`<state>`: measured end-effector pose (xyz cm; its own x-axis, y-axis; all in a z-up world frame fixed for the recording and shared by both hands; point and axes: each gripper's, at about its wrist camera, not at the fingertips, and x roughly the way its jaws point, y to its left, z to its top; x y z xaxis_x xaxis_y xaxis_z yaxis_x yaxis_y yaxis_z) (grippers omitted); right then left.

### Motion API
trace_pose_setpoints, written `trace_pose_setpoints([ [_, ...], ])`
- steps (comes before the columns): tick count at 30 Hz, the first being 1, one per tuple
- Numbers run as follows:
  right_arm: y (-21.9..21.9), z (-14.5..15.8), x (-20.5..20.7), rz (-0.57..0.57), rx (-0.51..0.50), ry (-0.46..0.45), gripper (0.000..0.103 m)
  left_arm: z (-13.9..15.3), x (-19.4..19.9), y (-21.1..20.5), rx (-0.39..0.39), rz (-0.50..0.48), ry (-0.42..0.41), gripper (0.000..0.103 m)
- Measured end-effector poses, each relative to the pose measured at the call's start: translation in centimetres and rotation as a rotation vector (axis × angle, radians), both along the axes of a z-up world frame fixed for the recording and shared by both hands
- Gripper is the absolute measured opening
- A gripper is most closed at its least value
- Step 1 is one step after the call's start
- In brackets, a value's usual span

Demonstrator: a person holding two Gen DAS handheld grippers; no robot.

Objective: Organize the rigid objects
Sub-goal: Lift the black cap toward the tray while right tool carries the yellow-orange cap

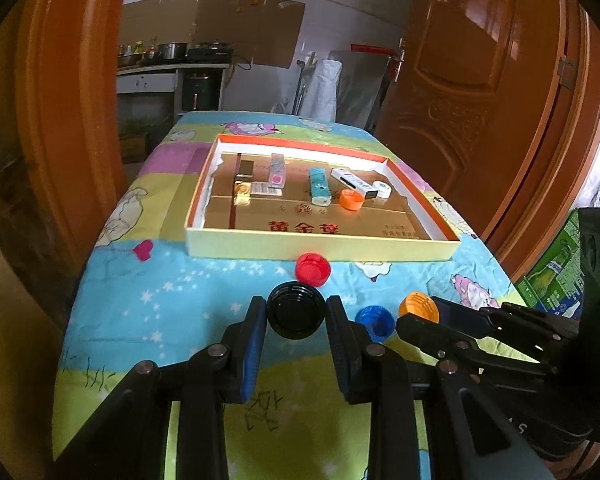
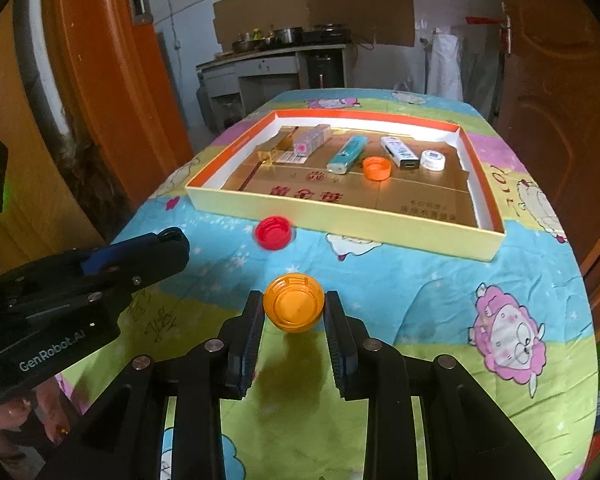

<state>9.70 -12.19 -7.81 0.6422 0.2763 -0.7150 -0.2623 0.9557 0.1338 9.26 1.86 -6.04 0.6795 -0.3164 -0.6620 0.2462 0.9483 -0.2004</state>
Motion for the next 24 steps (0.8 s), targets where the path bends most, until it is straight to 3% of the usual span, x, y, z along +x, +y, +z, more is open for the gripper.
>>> trace_pose_setpoints([
  [24,-5.4,2.1,3.3,-0.102,0.023,-0.047,0.031,1.6,4.7,-2.6,0.028,-0.035,-0.034,0.031],
])
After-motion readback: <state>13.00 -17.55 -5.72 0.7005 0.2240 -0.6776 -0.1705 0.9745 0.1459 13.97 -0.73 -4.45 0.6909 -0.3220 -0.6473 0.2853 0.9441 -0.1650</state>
